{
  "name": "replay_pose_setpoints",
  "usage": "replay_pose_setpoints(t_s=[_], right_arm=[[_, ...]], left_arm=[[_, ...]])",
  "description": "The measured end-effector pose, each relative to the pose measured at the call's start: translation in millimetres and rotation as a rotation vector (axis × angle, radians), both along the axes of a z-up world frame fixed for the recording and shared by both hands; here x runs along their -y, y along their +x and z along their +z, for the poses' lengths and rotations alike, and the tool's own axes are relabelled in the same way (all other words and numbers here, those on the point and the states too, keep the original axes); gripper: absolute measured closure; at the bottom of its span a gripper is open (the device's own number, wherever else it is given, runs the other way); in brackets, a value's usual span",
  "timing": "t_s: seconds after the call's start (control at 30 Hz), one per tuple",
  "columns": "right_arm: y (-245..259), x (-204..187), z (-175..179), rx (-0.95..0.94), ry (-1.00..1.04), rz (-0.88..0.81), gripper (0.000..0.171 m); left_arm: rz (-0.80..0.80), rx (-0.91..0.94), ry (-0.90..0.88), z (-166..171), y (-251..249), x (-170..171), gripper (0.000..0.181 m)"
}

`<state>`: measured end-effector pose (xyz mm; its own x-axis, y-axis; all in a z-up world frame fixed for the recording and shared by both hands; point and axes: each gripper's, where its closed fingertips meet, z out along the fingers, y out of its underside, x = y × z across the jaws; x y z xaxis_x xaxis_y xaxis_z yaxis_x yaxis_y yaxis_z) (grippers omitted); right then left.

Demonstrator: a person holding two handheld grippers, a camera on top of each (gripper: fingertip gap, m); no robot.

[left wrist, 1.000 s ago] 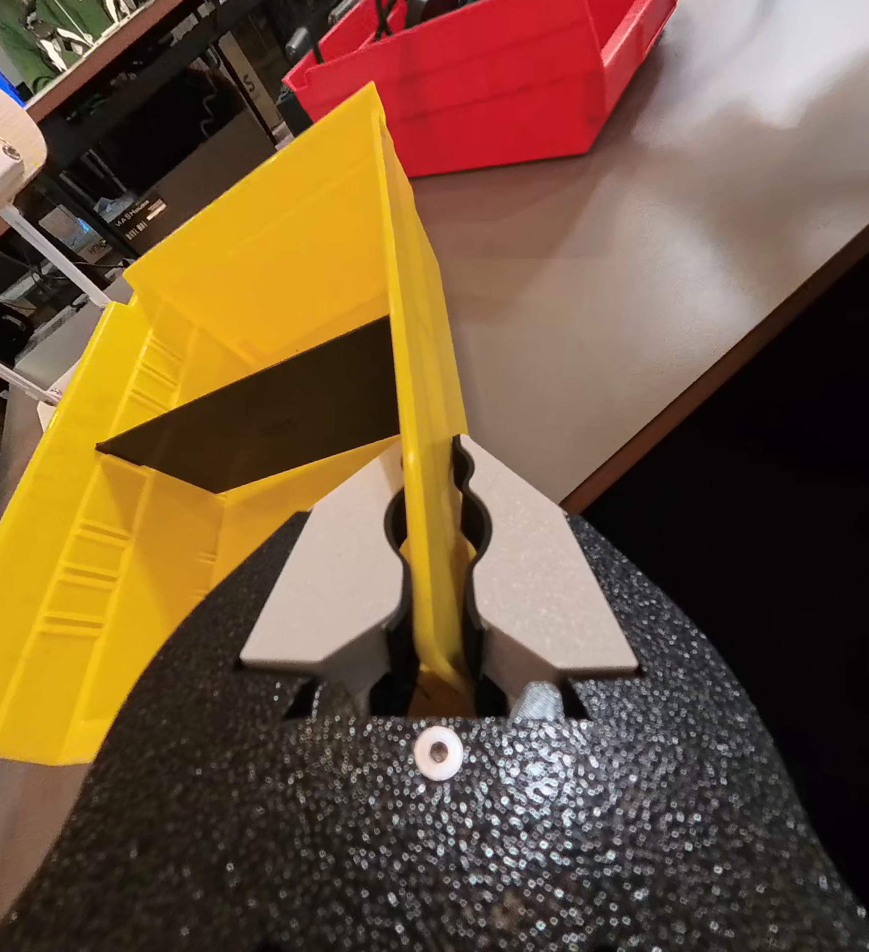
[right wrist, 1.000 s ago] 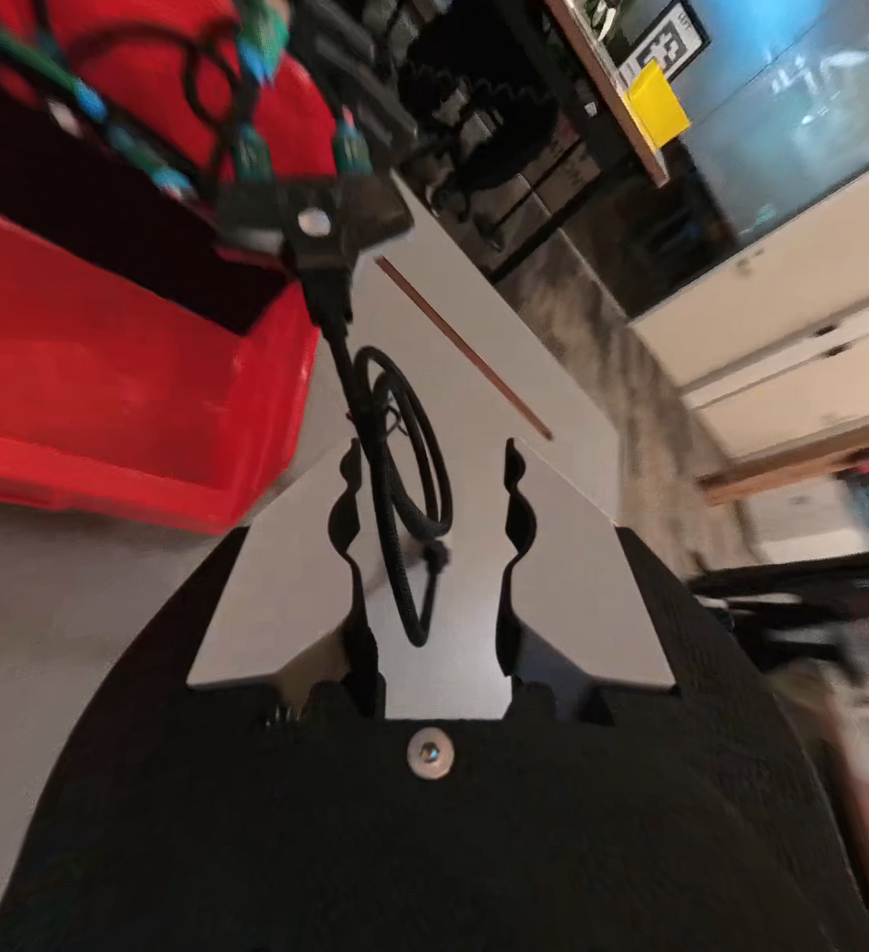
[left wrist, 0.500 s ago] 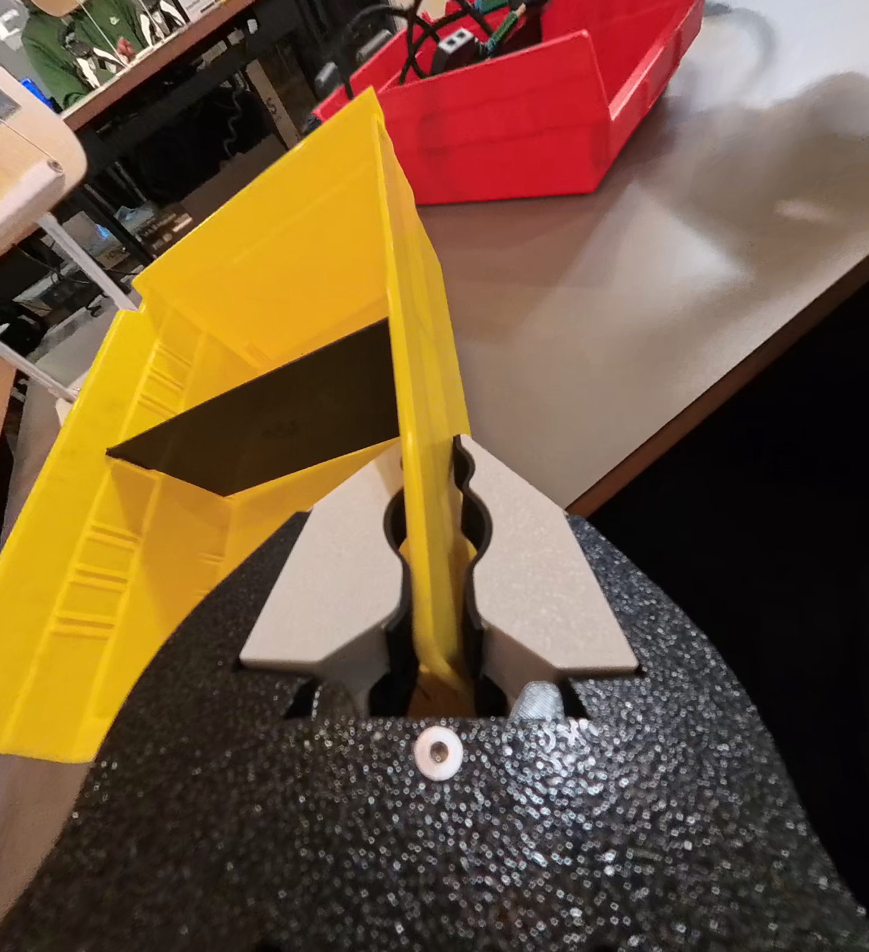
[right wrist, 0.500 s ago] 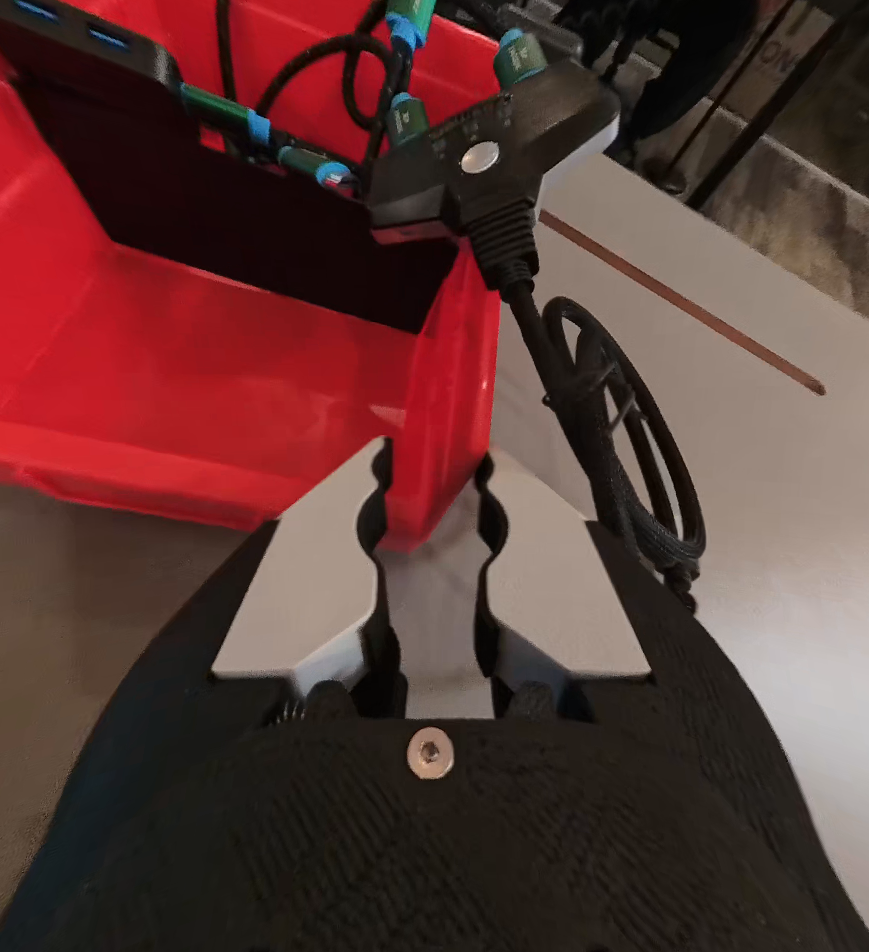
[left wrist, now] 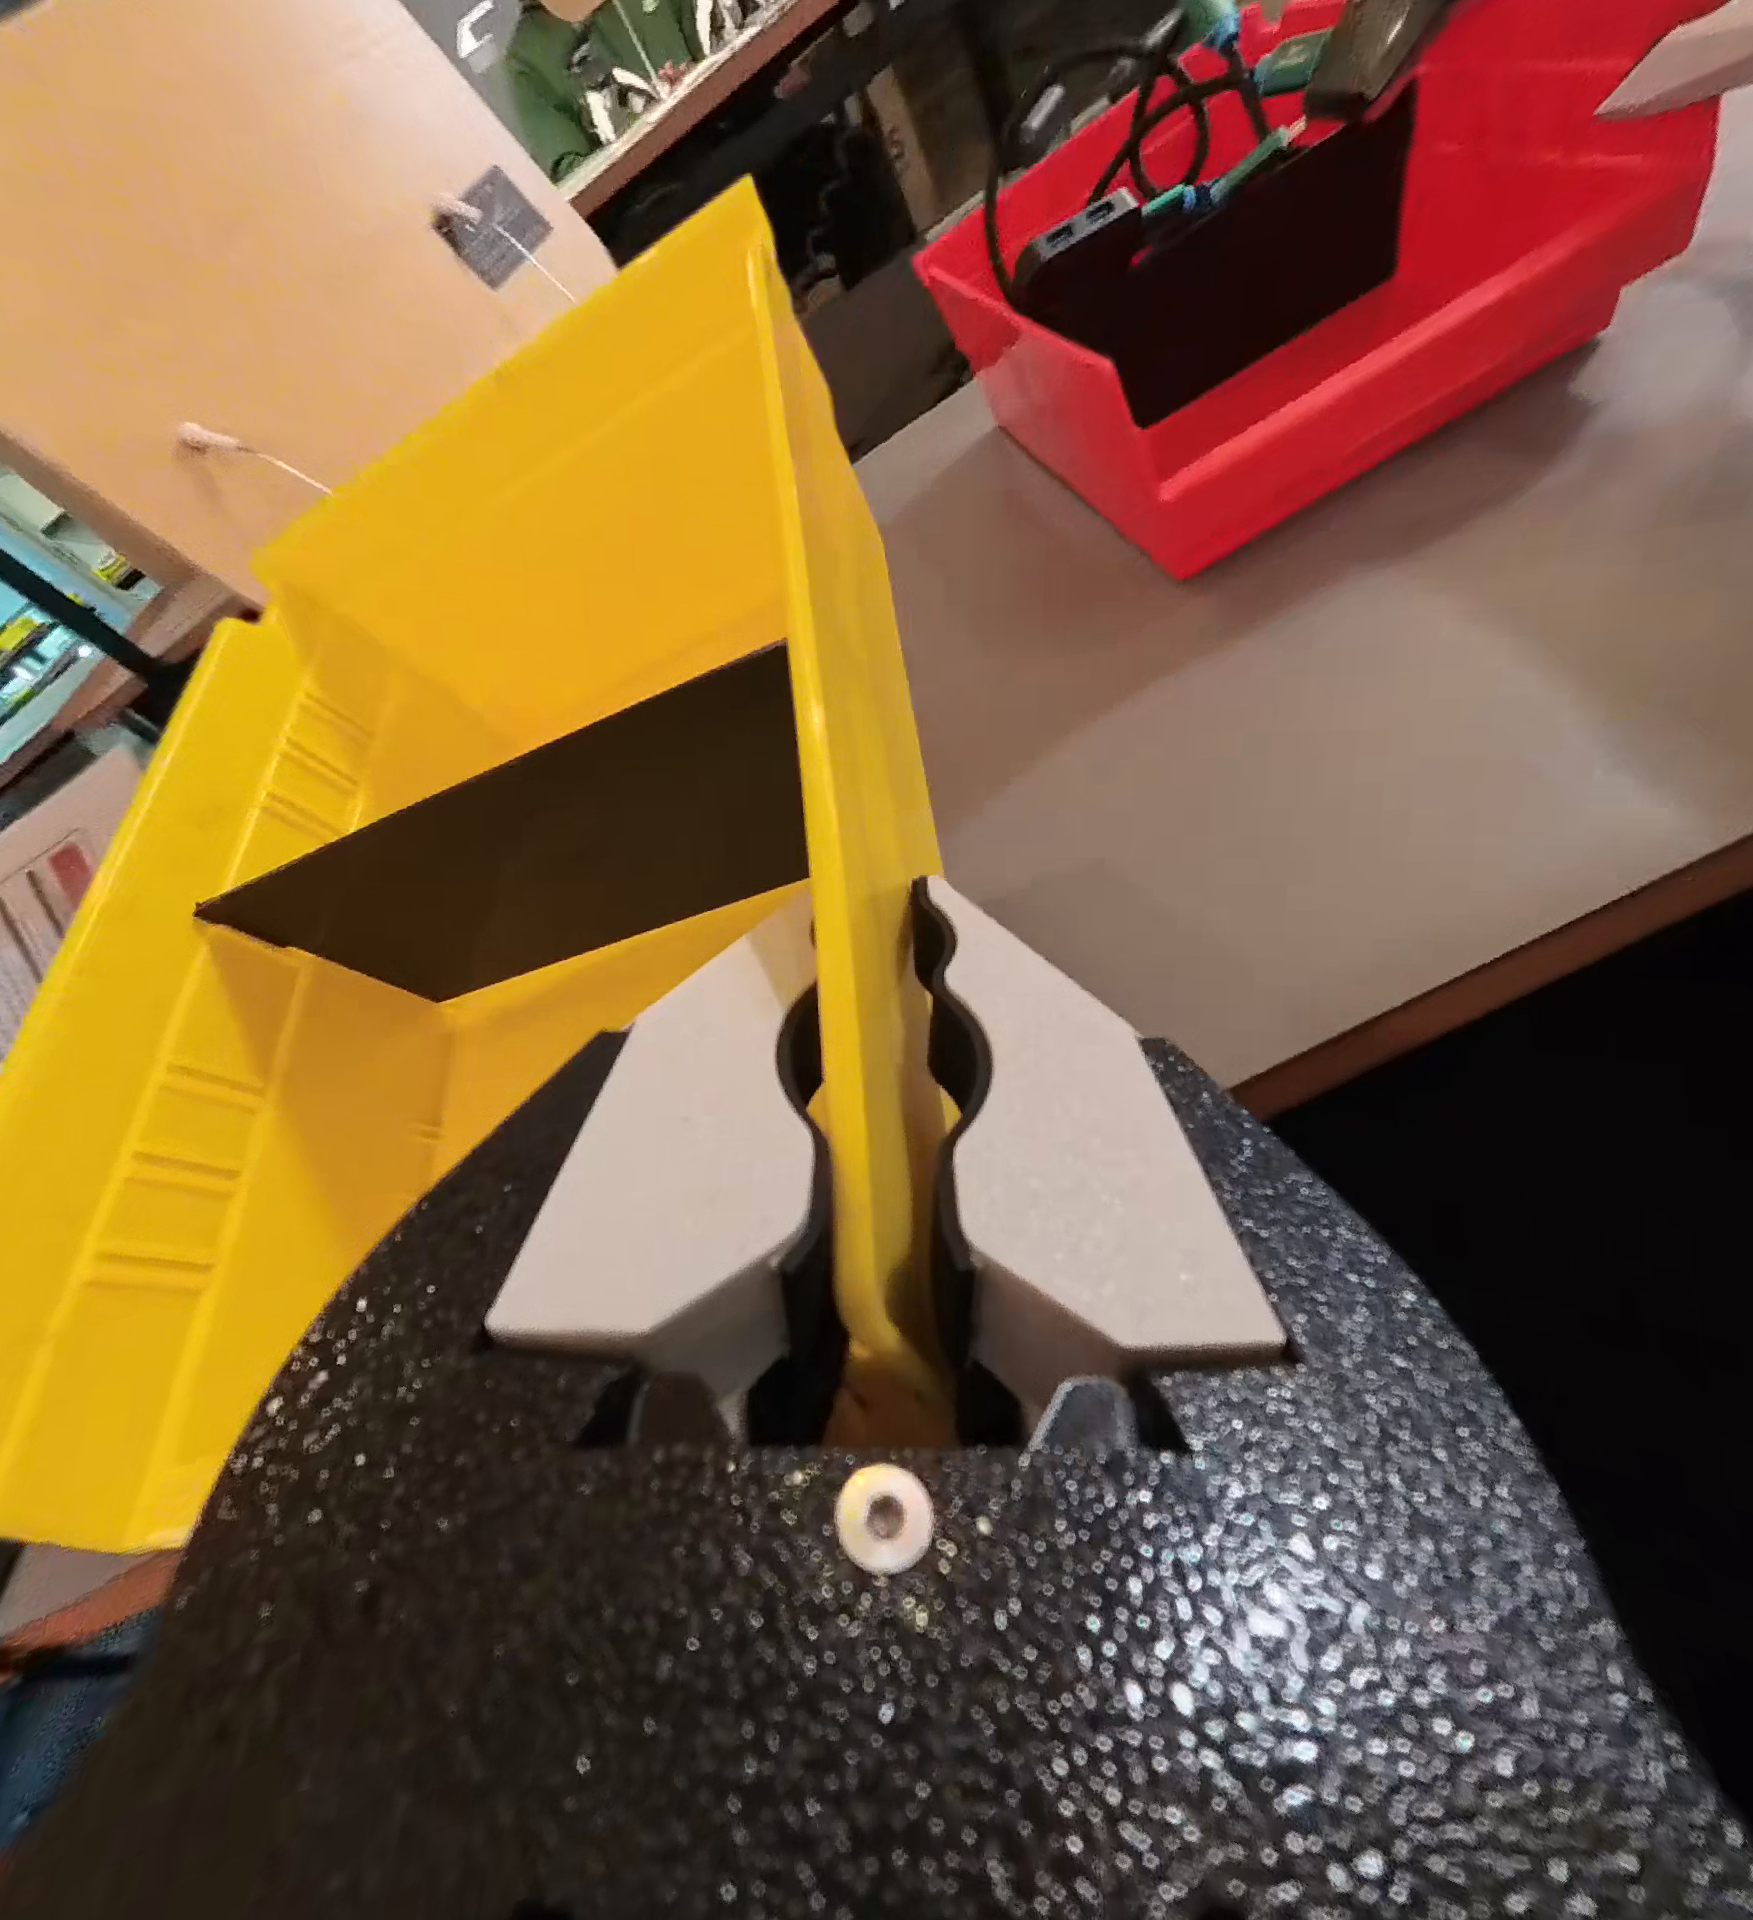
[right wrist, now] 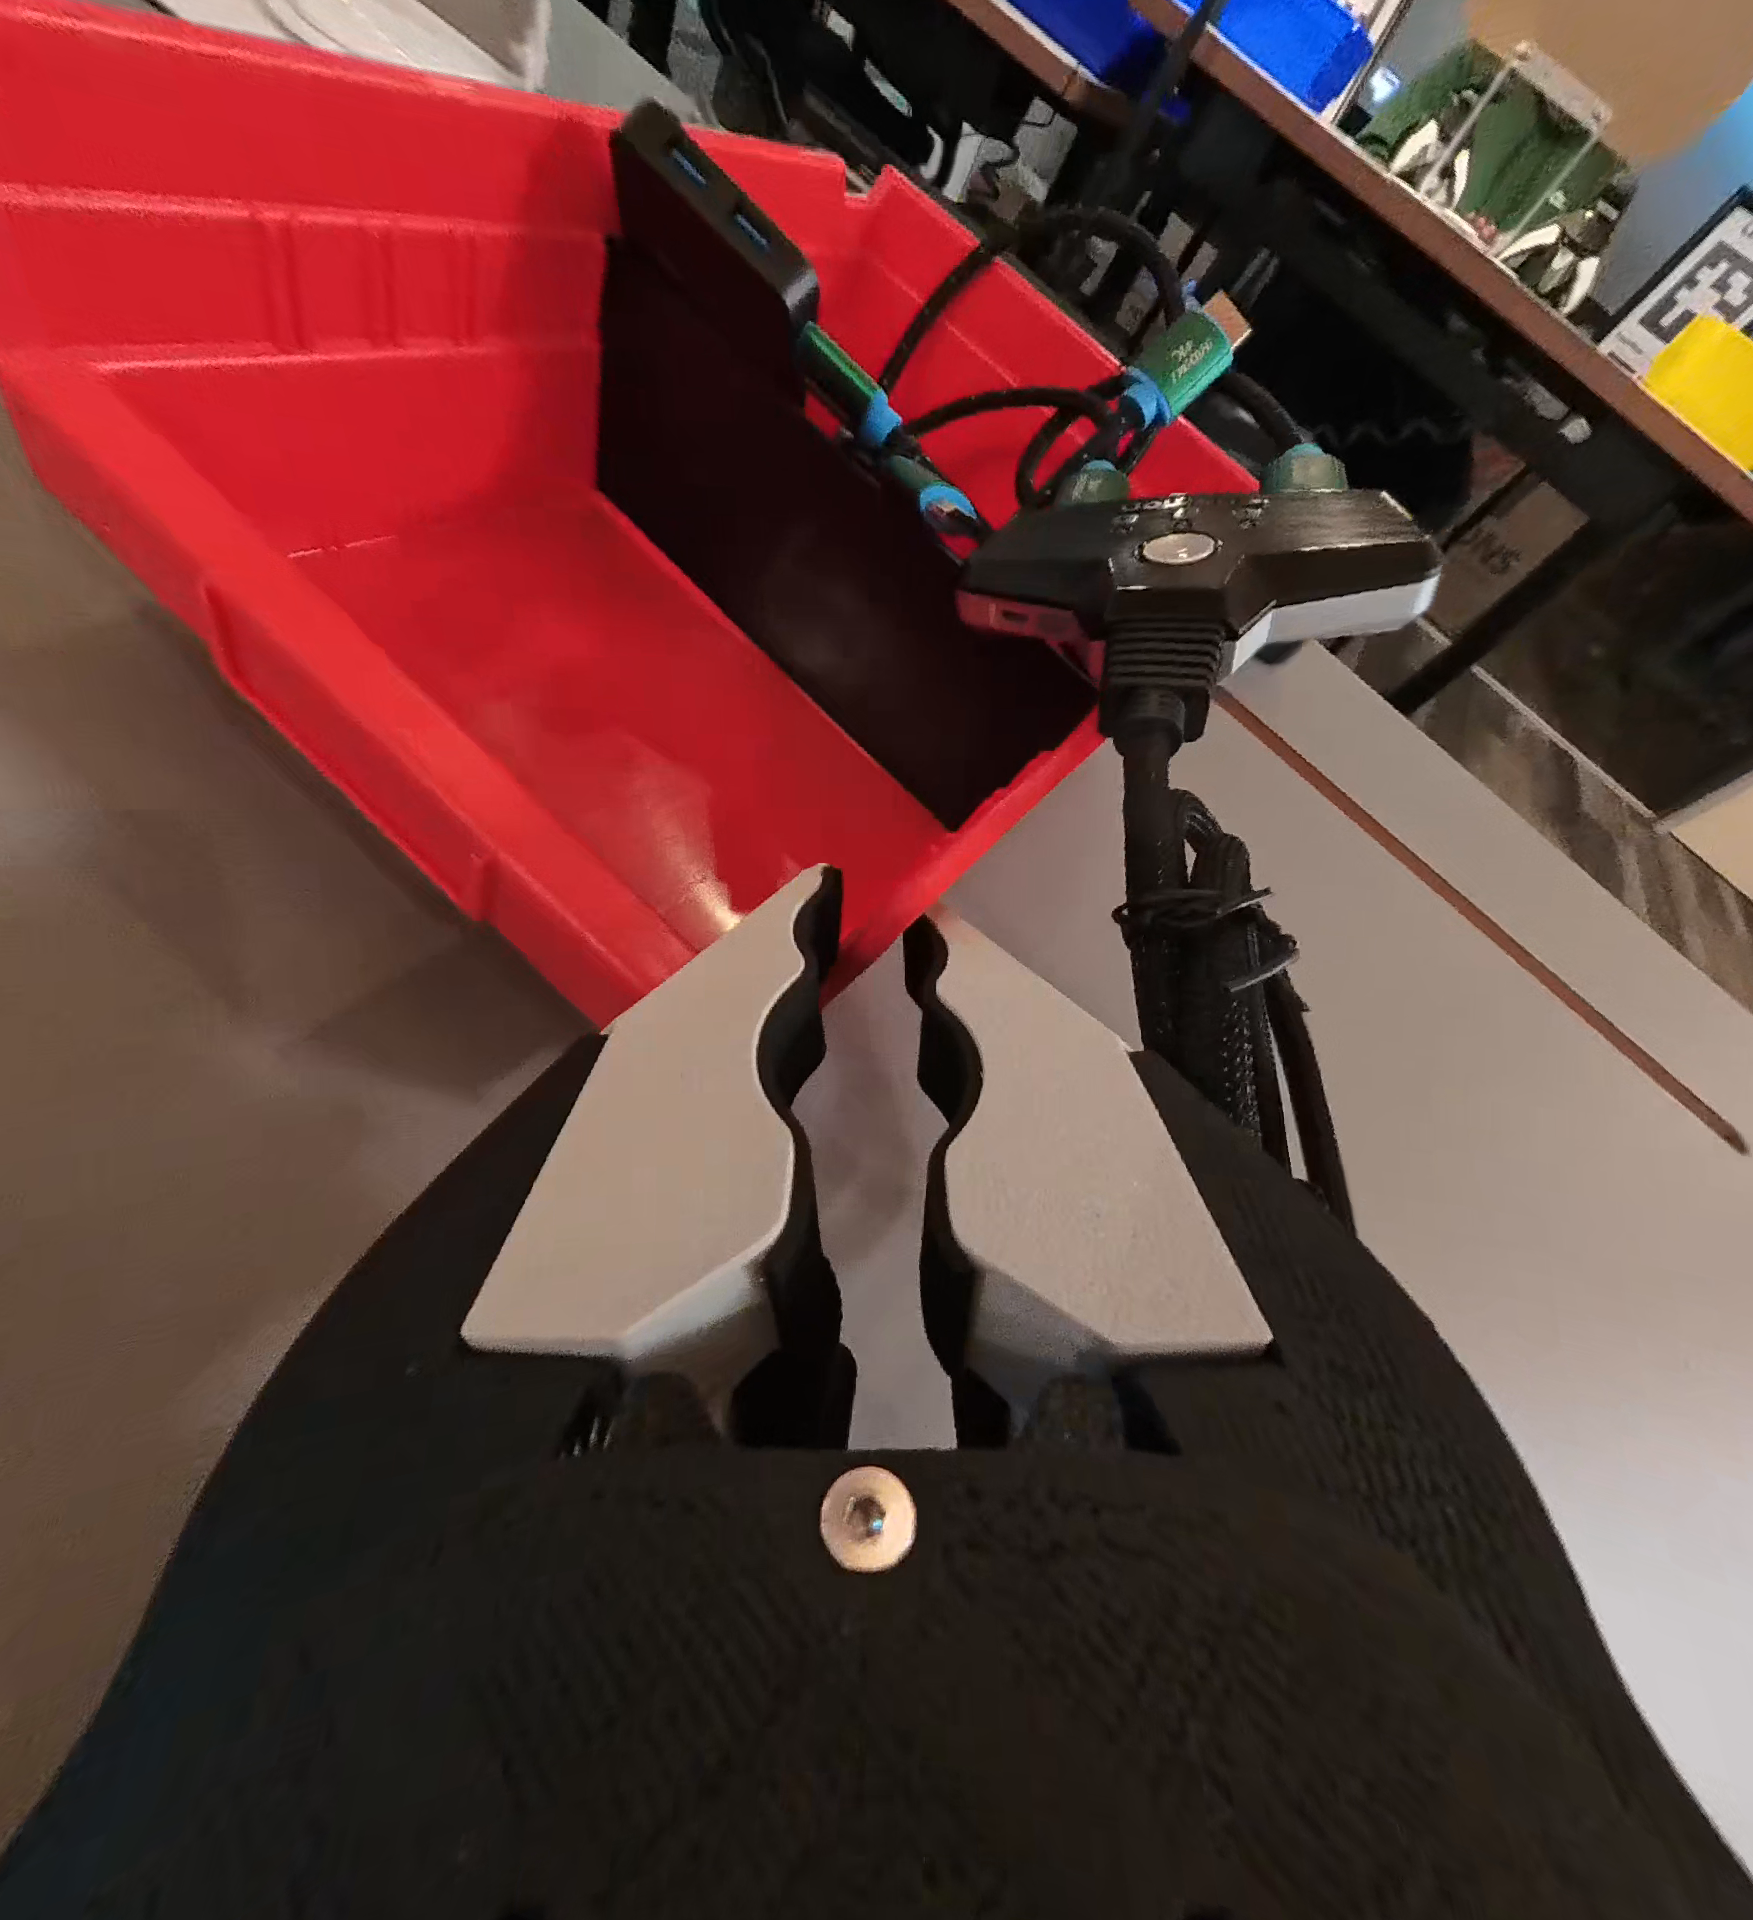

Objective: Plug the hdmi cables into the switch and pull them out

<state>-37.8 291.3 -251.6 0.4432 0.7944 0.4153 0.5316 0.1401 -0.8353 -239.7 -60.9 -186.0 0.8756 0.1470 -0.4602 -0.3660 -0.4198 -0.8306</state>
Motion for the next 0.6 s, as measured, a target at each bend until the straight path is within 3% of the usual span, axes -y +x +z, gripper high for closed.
replay_pose_setpoints(t_s=[0.3, 0.37, 0.47, 0.6], right_arm=[[-75, 66, 0, -0.078, -0.077, 0.065, 0.161], [-80, 80, 3, -0.081, -0.111, 0.121, 0.148], [-62, 107, 25, -0.111, -0.131, 0.233, 0.140], [-5, 119, 80, -0.212, -0.113, 0.298, 0.146]], left_arm=[[0.035, 0.021, 0.076, 37, 14, 17, 0.173], [0.022, 0.009, 0.088, 46, 22, 20, 0.173], [-0.020, -0.015, 0.110, 63, 38, 26, 0.173], [-0.122, -0.050, 0.146, 86, 67, 18, 0.174]])
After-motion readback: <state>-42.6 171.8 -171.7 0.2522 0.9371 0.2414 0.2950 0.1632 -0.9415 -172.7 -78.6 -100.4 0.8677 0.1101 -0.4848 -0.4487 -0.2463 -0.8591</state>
